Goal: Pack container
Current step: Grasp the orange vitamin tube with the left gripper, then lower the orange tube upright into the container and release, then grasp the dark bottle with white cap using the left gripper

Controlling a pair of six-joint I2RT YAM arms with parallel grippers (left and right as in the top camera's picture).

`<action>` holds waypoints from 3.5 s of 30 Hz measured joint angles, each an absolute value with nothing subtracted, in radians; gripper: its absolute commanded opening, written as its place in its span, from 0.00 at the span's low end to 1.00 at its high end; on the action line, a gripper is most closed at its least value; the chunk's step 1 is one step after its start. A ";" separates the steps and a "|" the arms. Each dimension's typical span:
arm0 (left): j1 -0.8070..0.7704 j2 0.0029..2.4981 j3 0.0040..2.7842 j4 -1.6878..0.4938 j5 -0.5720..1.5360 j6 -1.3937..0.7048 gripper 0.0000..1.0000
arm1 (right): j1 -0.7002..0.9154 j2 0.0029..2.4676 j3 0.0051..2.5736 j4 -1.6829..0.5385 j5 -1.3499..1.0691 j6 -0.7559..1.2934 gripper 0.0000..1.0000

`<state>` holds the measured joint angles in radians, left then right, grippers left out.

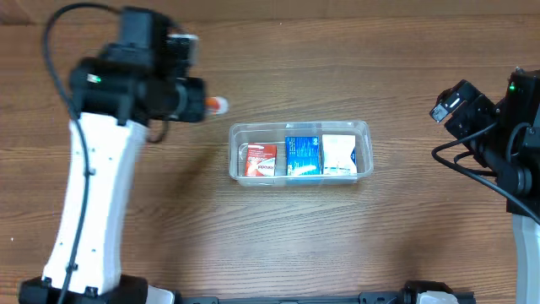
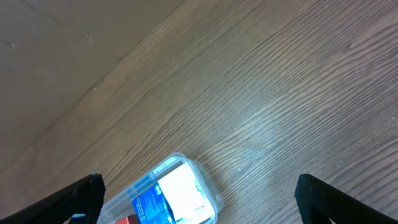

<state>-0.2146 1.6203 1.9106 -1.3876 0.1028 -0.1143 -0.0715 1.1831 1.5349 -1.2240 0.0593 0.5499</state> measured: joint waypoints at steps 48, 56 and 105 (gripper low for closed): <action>-0.569 2.063 2.070 -1.407 -0.065 -0.204 0.62 | -0.072 1.183 1.535 -1.225 0.060 0.550 1.00; -0.385 2.008 2.403 -1.684 -0.128 -0.242 0.61 | -0.072 1.183 1.535 -1.224 0.059 0.550 1.00; 0.454 1.842 1.425 -1.105 0.052 -0.126 0.14 | -0.072 1.183 1.535 -1.224 0.059 0.550 1.00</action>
